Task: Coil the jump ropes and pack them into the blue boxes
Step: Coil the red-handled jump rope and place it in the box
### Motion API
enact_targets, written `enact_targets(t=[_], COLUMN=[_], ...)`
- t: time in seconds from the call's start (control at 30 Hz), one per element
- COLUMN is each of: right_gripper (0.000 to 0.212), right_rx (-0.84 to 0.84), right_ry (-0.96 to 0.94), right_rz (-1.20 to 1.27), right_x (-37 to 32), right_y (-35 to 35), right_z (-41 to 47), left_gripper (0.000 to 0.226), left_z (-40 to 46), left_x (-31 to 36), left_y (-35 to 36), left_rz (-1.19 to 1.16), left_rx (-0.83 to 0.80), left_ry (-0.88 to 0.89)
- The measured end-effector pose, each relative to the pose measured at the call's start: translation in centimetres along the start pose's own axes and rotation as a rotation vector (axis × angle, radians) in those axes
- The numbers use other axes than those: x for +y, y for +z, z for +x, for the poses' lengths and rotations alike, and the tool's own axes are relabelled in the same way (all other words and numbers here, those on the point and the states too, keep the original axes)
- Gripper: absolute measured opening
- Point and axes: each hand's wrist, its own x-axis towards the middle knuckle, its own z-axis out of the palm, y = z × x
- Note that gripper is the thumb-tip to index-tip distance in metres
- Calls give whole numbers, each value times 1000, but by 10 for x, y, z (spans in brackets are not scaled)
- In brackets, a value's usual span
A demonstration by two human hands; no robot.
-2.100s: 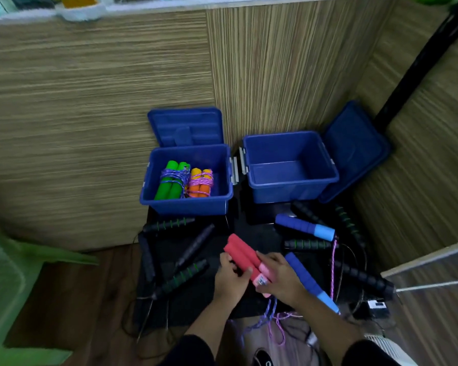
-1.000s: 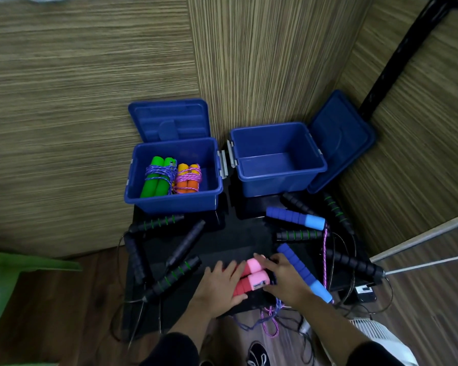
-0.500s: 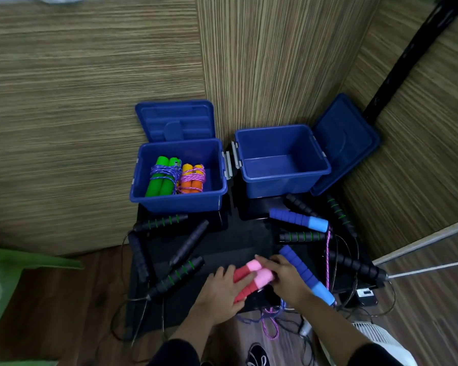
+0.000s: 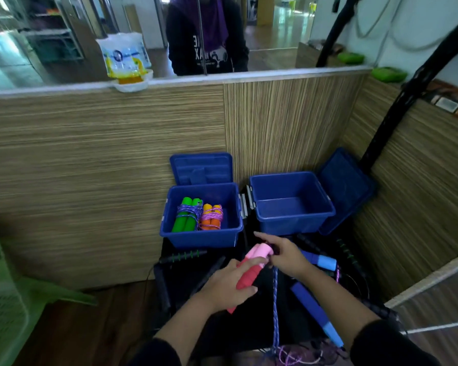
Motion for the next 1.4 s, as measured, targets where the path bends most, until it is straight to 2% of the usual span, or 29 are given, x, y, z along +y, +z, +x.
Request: enact_targets(t=[0.13,0.23,0.3,0.43,0.6,0.67,0.77,0.83,0.93,1.0,1.1,1.17,1.23,1.33,1.4], right_gripper=[49,26,10,27,26,28,31,30,26,25,21,19,18,15,14], right_rx=[177,189,134,-20,-180,-252,-348,-347,-285,-248,-224,-210,-169,-156,-188], right_ry=[1,-71,-119,-119,-24,-2,10,9,-41,-72,-183,-252,-314,-377,-381], right_rz=[266,182,135,119,171,150,151,159,32,-57,-177,-174,-161,-120,-108], right_x=[-32,-44,-50,-57,-62,-61,-56,-51,-51,-56,-76,-96,-114,-132,-140], right_y=[7,25,38,59,53,52,56,50,20,-4,-27,-35,-41,-47,-49], right_z=[7,10,6,-4,-9,-11,-17,-21,-27,-27,-24,-19,-10,7,16], left_gripper=[65,62,62,65,58,56,55,58,59,62,59,44,42,53,53], left_z=[8,18,22,24,18,17,16,14,2,-10,-20,-23,-26,-31,-37], left_x=[12,22,26,29,39,36,28,15,-17,-38,-59,-58,-48,-24,-7], left_y=[-23,-48,-67,-87,-88,-85,-85,-93,-116,-132,-138,-132,-122,-98,-85], left_rz=[-467,-778,-952,-1083,-1222,-1248,-1231,-1128,-768,-553,-358,-164,-24,14,-13], left_rx=[259,437,546,622,552,590,690,748,857,849,734,565,406,220,158], left_ry=[-22,-2,-2,0,14,-29,-70,-84,-42,-39,-49,-35,3,129,189])
